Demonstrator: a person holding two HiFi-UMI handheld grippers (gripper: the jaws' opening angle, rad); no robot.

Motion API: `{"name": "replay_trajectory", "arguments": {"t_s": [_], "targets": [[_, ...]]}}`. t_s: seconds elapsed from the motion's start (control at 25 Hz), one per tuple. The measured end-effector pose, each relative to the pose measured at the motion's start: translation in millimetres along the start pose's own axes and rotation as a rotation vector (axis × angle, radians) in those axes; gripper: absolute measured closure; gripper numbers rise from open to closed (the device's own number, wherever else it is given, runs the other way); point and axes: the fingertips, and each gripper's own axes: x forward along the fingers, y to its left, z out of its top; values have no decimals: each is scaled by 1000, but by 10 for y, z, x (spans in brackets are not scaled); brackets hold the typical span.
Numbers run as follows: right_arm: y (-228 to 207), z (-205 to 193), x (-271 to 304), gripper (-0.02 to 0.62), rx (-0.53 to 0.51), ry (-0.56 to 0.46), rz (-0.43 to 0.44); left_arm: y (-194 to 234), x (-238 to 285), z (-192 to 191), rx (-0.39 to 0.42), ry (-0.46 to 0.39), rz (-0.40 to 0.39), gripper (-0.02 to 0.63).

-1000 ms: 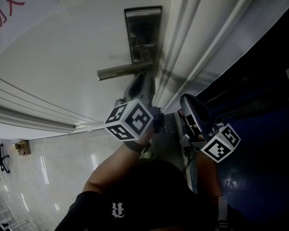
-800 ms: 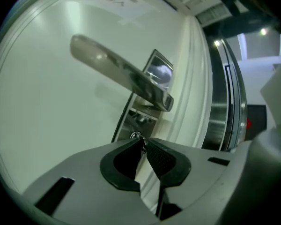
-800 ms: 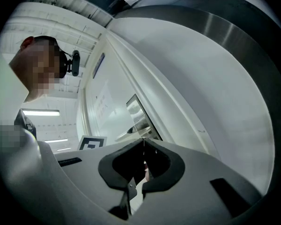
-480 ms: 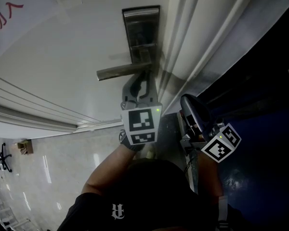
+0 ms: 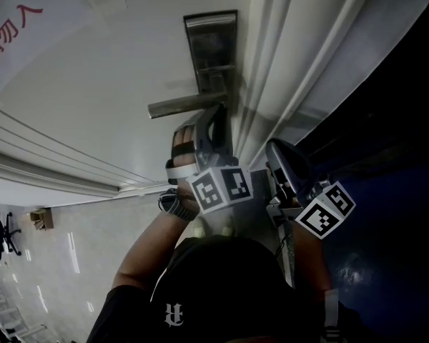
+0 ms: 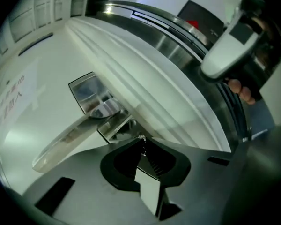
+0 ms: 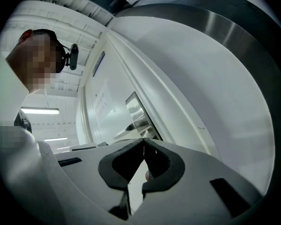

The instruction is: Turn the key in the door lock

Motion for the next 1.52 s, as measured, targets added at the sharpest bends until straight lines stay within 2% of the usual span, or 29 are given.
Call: {"name": "replay_trajectory", "arguments": {"t_s": [0.24,0.56,0.64,0.76,0.96,1.12,1.24,1.4,1.52], "targets": [[17,-3,-4,581,-6,-2,-4,-33,-2,-8,254,20,30,578],[36,-27,17,581,-21,3,-9,-49,7,-19,712,31,51,589],[57,-23,28,581,-23,3,-7,-52,2,-13,783,16,45,589],[87,-22,50,581,-27,3,-3,-53,-4,-4,830,-6,48,591],[107,-27,77,581,-28,2,-5,-59,-15,15,816,-40,34,589],[105,-75,98,581,-32,14,-12,-44,-95,8,753,-72,22,551],[102,-103,120,581,-36,22,-19,-34,-185,18,687,-103,9,548],[114,-145,184,581,-48,33,-24,8,-340,92,538,-157,-8,568],[158,-174,249,581,-65,45,-17,54,-473,124,332,-183,-66,588]]}}
